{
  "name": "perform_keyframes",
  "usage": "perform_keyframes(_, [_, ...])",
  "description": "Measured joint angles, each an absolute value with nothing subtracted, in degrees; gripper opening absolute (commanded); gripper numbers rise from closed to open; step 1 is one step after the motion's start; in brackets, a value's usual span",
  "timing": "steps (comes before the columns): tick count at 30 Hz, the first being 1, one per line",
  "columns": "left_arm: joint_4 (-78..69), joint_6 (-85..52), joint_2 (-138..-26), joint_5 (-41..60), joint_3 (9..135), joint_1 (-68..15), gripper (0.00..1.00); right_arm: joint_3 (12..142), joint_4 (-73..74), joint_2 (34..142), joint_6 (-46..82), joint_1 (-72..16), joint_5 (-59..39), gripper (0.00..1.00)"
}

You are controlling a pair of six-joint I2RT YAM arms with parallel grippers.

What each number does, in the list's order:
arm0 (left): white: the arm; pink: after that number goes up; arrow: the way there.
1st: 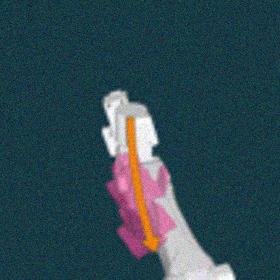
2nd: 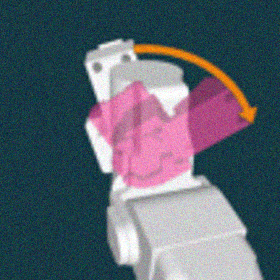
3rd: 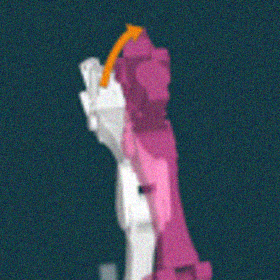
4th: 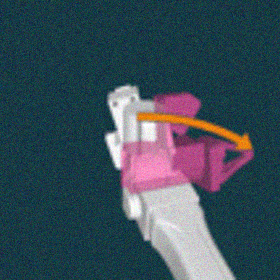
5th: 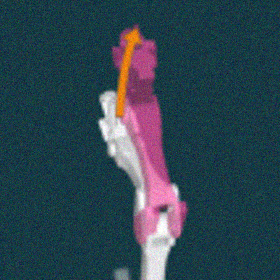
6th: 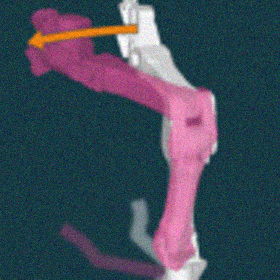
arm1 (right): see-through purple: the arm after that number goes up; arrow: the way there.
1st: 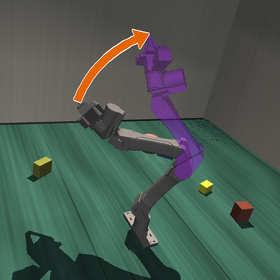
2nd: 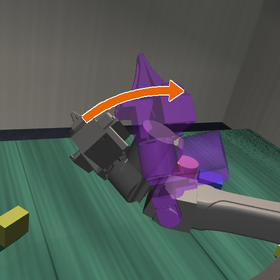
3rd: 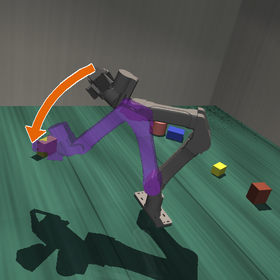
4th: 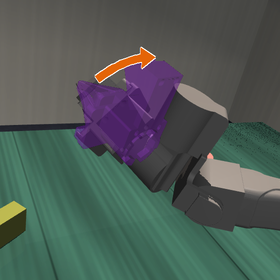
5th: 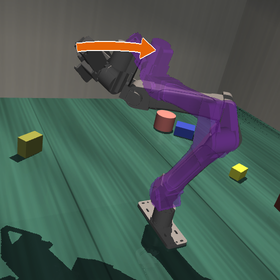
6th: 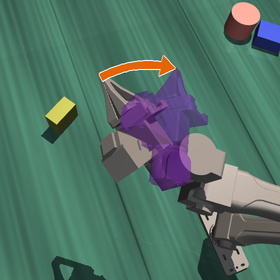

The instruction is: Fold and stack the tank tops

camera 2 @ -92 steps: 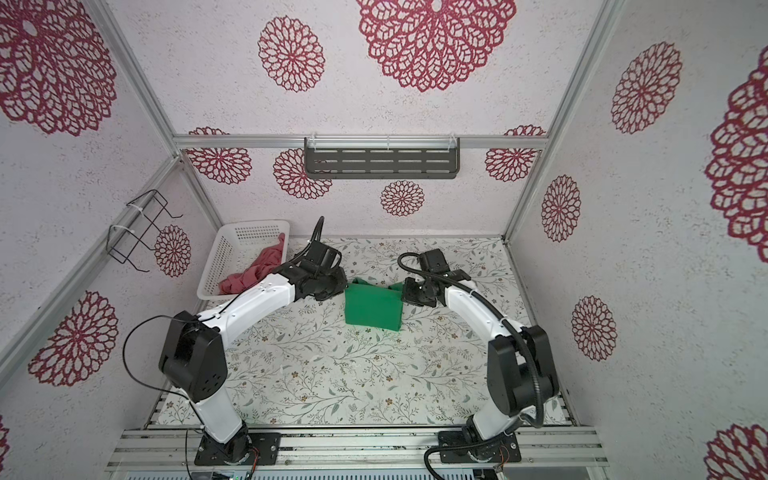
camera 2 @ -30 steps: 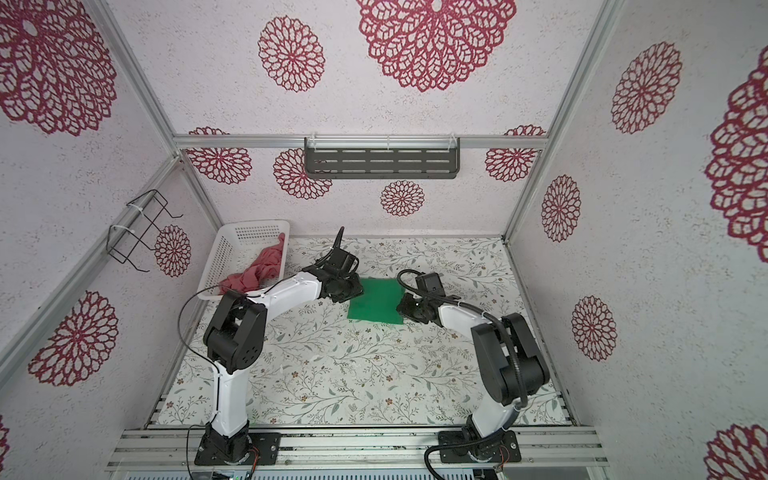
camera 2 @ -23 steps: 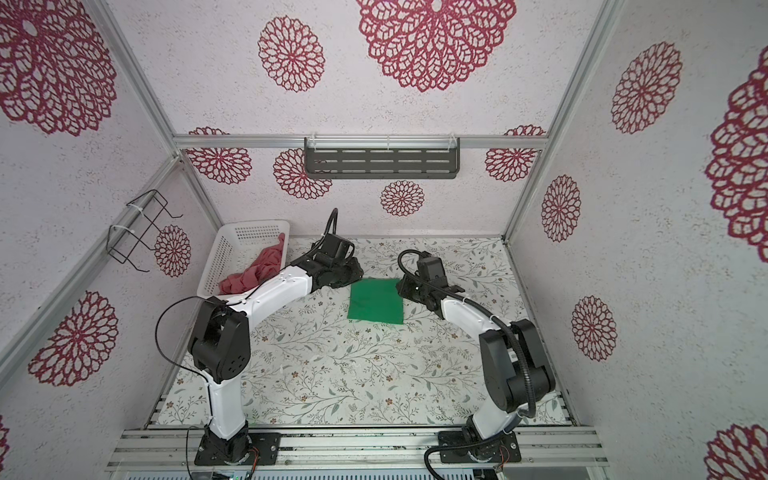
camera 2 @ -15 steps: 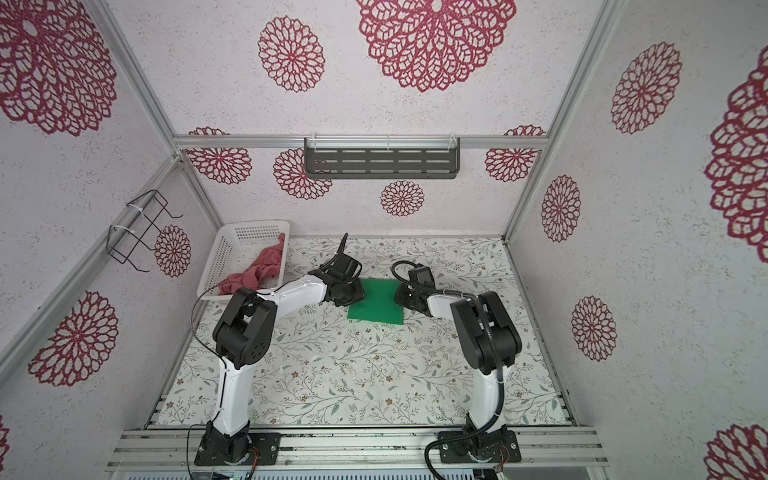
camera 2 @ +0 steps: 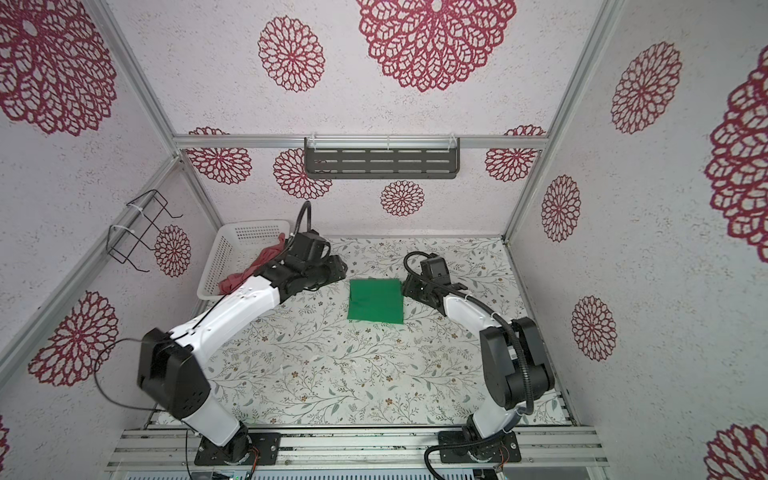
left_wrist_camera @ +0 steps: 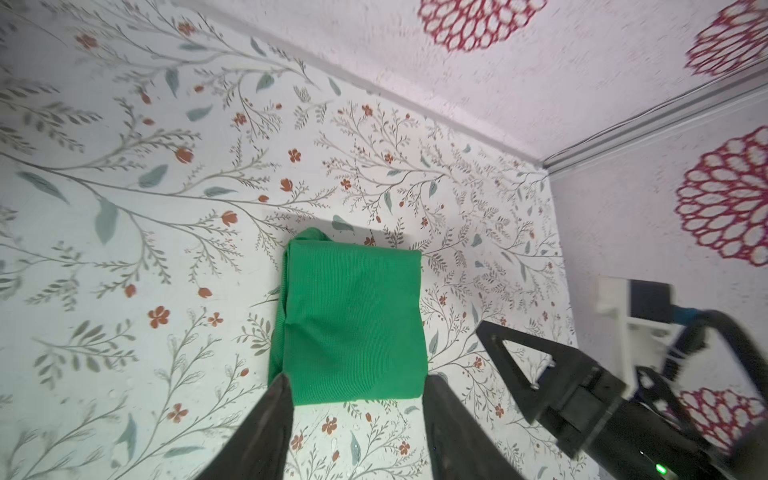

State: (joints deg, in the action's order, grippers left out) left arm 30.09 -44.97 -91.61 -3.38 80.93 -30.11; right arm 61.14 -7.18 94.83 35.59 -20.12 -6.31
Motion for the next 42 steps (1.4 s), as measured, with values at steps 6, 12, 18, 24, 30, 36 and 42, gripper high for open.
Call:
perform_keyframes(6, [34.68,-44.84,-83.44,-4.6,71.4,-28.62,0.55,63.4,-13.56,101.1,35.55,-23.55,-6.2,0.64])
perform_keyframes(12, [35.88,-45.63,-80.29,-4.86,65.6,-27.33,0.55,67.94,-16.14,107.83,35.48,-25.76,-5.61,0.57])
perform_keyframes(18, [35.9,-45.65,-79.92,-4.78,65.17,-26.06,0.55,72.42,-18.48,111.09,33.82,-26.11,-3.79,0.26])
perform_keyframes(24, [36.36,-45.45,-77.47,-4.86,65.17,-24.25,0.55,75.02,-21.34,111.33,28.67,-22.87,-0.58,0.13])
perform_keyframes(30, [37.17,-45.45,-76.07,-5.1,65.17,-23.66,0.55,79.7,-24.82,113.12,21.45,-12.29,3.29,0.09])
perform_keyframes(36, [37.91,-45.45,-75.88,-5.39,65.17,-23.62,0.56,86.52,-27.22,117.3,15.94,-0.95,5.02,0.08])
perform_keyframes(42, [39.44,-45.04,-75.72,-6.48,65.23,-23.44,0.56,95.68,-28.38,124.88,11.88,9.45,4.64,0.08])
